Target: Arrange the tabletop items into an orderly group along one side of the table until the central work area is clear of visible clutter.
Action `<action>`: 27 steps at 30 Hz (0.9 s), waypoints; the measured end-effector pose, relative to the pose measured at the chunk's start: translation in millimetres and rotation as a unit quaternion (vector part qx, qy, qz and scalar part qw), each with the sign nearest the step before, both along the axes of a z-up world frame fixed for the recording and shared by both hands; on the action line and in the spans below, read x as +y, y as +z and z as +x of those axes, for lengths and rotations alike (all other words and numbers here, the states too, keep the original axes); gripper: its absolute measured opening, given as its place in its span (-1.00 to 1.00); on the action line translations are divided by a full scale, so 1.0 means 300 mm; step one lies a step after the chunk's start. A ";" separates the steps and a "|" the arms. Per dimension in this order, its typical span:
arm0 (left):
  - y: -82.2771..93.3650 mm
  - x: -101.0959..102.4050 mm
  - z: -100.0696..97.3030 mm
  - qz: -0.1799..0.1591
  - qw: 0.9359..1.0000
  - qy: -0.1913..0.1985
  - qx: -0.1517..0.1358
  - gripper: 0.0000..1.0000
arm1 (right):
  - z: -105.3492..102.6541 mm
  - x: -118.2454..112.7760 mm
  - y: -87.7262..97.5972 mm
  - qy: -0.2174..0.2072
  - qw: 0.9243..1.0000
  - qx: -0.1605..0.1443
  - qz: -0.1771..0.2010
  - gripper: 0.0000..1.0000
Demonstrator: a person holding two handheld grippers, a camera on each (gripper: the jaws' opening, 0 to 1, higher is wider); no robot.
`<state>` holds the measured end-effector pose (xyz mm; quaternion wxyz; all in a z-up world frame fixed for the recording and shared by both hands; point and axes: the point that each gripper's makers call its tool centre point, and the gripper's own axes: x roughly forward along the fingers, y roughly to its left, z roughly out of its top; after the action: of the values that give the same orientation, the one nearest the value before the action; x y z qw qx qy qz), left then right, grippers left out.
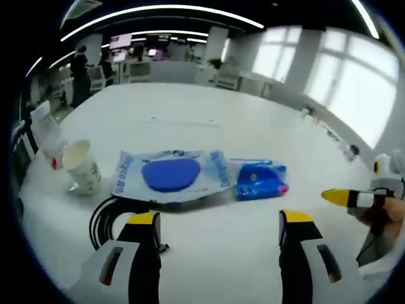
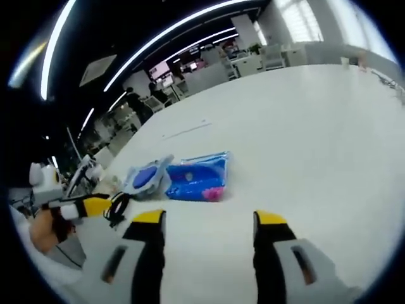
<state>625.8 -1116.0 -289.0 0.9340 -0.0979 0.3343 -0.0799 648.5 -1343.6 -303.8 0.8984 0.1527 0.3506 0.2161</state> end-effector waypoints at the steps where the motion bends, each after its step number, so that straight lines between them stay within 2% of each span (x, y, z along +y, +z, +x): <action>1: 0.000 0.006 -0.002 0.000 1.000 0.000 0.000 0.45 | 0.002 -0.003 0.000 -0.002 1.000 0.000 0.001 0.08; 9: -0.013 0.065 -0.021 0.007 1.000 0.007 0.002 0.45 | 0.006 0.003 -0.001 0.004 1.000 0.000 0.004 0.09; 19: -0.054 0.194 -0.053 0.017 1.000 0.013 0.013 0.43 | 0.004 0.019 -0.010 0.020 1.000 0.006 0.008 0.07; 27: -0.109 0.229 -0.058 0.032 0.998 -0.028 0.036 0.39 | 0.002 0.021 -0.022 0.022 1.000 0.015 0.009 0.05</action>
<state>608.3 -1047.3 -321.6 0.9214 -0.0617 0.3724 -0.0918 649.2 -1337.2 -310.4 0.8868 0.1563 0.3648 0.2366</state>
